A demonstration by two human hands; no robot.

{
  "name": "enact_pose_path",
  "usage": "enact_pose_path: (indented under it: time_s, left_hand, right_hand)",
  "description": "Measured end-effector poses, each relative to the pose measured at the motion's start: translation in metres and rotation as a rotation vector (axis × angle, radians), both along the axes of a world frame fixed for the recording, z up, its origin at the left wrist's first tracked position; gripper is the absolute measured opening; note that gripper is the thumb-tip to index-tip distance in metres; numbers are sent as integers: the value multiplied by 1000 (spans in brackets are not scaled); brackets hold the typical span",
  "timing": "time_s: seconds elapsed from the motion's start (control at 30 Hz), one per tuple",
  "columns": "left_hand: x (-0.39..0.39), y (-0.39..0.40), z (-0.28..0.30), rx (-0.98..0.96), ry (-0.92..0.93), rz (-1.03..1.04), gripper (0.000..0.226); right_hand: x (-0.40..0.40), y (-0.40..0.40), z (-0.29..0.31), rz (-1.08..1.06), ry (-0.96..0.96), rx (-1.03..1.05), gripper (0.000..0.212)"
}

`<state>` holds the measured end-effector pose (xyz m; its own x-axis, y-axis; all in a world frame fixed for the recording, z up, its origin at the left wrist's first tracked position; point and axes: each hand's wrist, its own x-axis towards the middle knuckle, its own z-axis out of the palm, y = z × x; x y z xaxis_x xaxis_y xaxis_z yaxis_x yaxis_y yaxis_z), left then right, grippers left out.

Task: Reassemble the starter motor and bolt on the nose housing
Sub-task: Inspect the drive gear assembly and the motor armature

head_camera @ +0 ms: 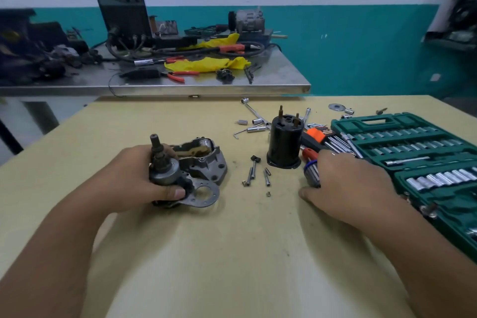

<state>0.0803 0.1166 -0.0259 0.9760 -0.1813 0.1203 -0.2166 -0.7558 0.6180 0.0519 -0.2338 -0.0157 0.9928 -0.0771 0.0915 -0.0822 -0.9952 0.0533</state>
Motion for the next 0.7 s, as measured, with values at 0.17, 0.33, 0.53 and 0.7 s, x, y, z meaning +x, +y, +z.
enact_pose_path:
  time_s: [0.17, 0.33, 0.53, 0.7]
  left_hand:
    - [2, 18, 4, -10, 20, 118, 75]
    - [-13, -2, 15, -211, -435, 327, 80]
    - [16, -151, 34, -331, -627, 83, 37]
    - [79, -230, 25, -326, -35, 29, 90]
  right_hand:
    - [7, 2, -22, 162, -10, 278, 46]
    - [16, 0, -30, 39, -146, 1113, 38]
    - [16, 11, -24, -170, -87, 2267, 18]
    - [14, 8, -21, -48, -41, 2488, 34]
